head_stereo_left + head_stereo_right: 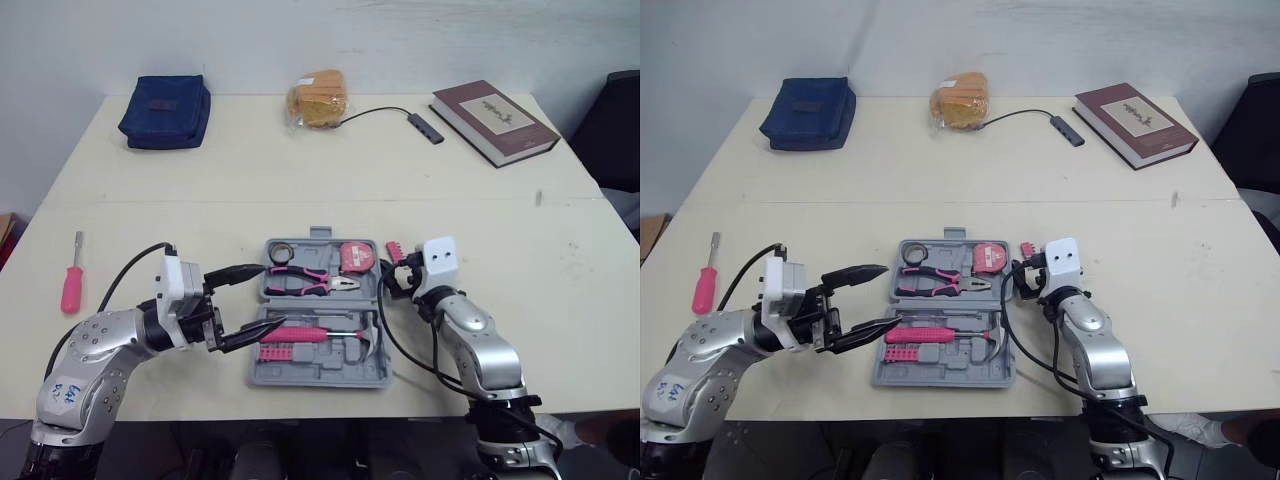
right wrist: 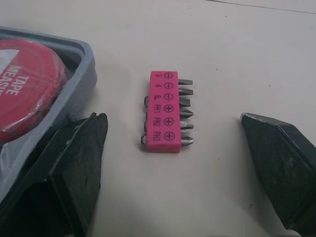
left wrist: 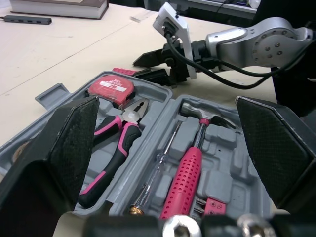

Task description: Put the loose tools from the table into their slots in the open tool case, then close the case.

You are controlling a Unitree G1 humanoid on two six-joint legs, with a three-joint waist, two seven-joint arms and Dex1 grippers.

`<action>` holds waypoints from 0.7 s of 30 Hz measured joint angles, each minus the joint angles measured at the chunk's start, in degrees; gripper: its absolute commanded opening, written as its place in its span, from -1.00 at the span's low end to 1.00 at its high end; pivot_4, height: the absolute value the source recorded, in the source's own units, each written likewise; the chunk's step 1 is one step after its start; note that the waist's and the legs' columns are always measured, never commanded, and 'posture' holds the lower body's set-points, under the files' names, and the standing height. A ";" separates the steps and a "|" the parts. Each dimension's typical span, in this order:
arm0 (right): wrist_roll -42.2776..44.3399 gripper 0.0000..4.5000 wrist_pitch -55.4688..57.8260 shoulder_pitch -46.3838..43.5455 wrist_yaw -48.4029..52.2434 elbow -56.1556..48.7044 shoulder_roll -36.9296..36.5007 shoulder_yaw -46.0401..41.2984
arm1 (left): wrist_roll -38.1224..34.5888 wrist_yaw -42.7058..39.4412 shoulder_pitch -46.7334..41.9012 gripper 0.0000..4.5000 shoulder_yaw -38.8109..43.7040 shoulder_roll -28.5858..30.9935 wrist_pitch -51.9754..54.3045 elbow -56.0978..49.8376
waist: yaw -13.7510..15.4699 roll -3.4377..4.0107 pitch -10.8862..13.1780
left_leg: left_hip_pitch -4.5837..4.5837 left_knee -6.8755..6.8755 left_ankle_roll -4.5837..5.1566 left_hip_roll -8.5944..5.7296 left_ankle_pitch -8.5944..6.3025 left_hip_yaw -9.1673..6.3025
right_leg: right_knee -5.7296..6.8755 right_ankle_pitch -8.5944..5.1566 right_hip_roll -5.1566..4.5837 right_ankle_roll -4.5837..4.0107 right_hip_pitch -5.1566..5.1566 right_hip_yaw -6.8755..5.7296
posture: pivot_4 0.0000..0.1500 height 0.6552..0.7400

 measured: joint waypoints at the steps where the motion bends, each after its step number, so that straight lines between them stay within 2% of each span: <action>1: 0.03 1.00 -0.16 -0.32 0.21 0.50 0.00 -0.08 | -0.09 -0.62 0.08 0.99 -0.25 0.19 0.14 0.00 | 0.01 0.00 0.00 | 0.00 0.00 0.00 0.00 0.00 0.00 | -0.01 0.00 0.00 0.00 0.00 0.00 | 1.00 1.00; 4: 0.35 0.68 -0.37 -1.34 0.73 1.82 0.05 -0.13 | -0.62 -2.79 0.09 1.00 -1.24 0.93 0.70 -0.06 | -0.02 0.00 0.00 | 0.01 0.00 0.00 0.00 0.00 0.00 | 0.01 0.00 0.00 0.00 0.01 0.01 | 1.00 1.00; 10: 0.69 -0.63 -0.07 -1.30 1.47 1.72 0.48 -0.09 | -0.65 -3.76 0.01 1.00 -1.89 1.09 0.84 -0.32 | 0.00 0.00 0.00 | 0.00 0.00 0.00 0.01 0.00 -0.05 | -0.01 0.00 -0.01 -0.01 0.02 0.04 | 1.00 1.00; 17: 1.62 -0.64 -0.94 -0.22 1.67 0.79 0.67 -0.94 | -0.68 -5.08 -0.44 1.00 -1.92 2.04 1.48 -0.39 | 0.07 0.00 0.00 | -0.01 -0.01 0.00 0.00 -0.01 -0.06 | -0.02 0.00 -0.02 -0.01 0.02 0.05 | 1.00 1.00; 21: 3.75 -0.64 -7.07 -0.26 6.72 -1.21 -3.46 -4.19 | -0.54 -7.30 -3.14 1.00 -1.79 2.34 -0.06 0.87 | 0.55 0.23 0.17 | -0.09 0.01 0.05 -0.09 0.00 -0.02 | -0.08 0.03 -0.05 0.04 -0.01 -0.02 | 1.00 1.00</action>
